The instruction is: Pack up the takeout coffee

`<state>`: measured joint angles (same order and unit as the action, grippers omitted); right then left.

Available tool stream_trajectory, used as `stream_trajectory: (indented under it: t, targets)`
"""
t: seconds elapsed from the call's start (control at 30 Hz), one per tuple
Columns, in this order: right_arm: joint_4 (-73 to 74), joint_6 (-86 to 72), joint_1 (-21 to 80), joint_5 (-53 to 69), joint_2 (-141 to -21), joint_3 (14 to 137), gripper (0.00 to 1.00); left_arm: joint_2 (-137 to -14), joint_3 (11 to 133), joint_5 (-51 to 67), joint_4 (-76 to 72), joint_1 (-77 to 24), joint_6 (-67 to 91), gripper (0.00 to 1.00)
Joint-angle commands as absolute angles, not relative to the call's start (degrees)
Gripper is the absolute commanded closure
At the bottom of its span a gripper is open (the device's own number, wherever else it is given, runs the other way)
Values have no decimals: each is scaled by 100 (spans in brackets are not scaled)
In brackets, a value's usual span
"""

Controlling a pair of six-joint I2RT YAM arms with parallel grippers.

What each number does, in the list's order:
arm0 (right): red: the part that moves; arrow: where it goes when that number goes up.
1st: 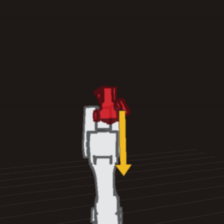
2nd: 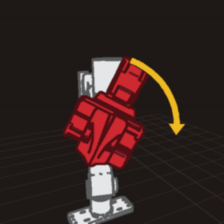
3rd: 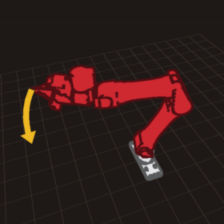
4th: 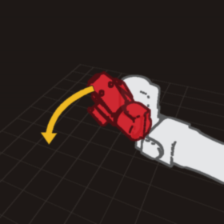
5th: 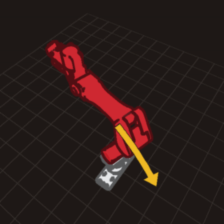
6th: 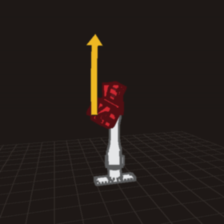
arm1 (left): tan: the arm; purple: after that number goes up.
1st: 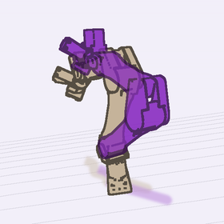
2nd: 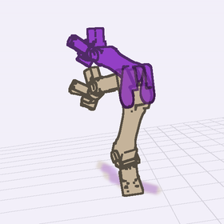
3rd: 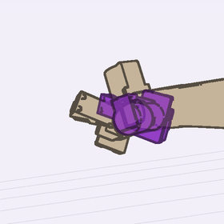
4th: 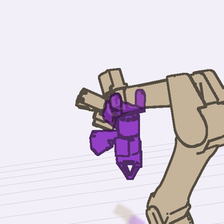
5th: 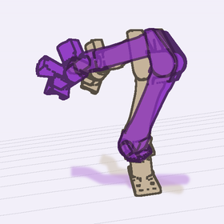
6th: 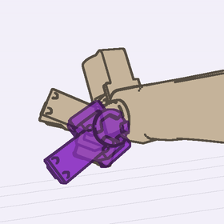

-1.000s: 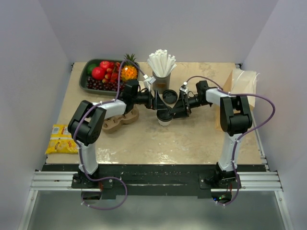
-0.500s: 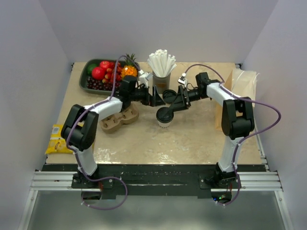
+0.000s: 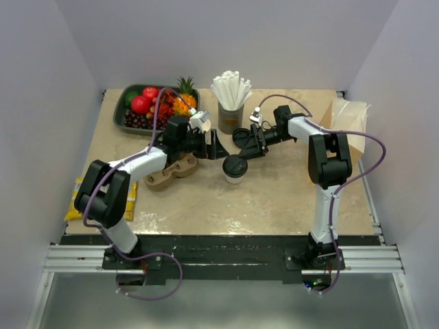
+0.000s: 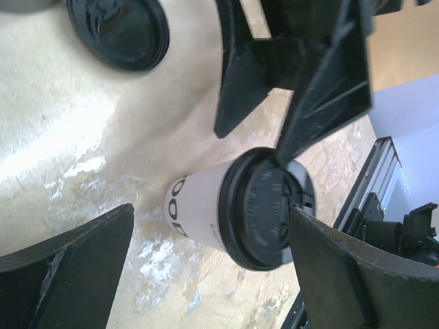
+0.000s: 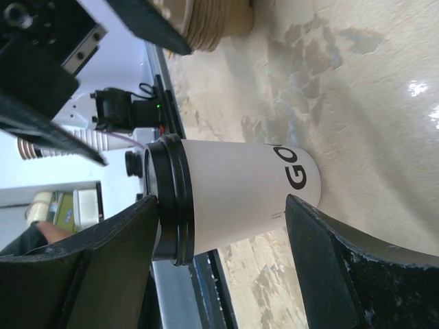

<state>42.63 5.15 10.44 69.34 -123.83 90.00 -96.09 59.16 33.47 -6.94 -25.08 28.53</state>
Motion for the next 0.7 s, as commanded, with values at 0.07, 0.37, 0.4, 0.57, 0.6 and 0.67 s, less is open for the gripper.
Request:
stream_trajectory:
  t: [0.07, 0.37, 0.4, 0.57, 0.6, 0.67]
  targets:
    - [4649, 1177, 1125, 7172, -12296, 8816, 25, -9834, 5871, 3524, -931, -2514, 2953, 3]
    - [5315, 1940, 1116, 7848, -12199, 8753, 26, -10107, 5897, 3832, -1125, -2549, 2857, 5]
    - [5535, 2186, 1116, 7944, -12208, 8815, 25, -10107, 5897, 3849, -1134, -2549, 2856, 5]
    - [8314, 4800, 1116, 8515, -12805, 9502, 18, -9915, 5801, 4165, -1326, -2549, 2830, 4]
    - [8314, 4825, 1108, 8525, -12814, 9431, 17, -9905, 5766, 4227, -1362, -2566, 2821, 4]
    - [8314, 5009, 1142, 8517, -12779, 9282, 16, -9879, 5704, 4298, -1336, -2584, 2760, 4]
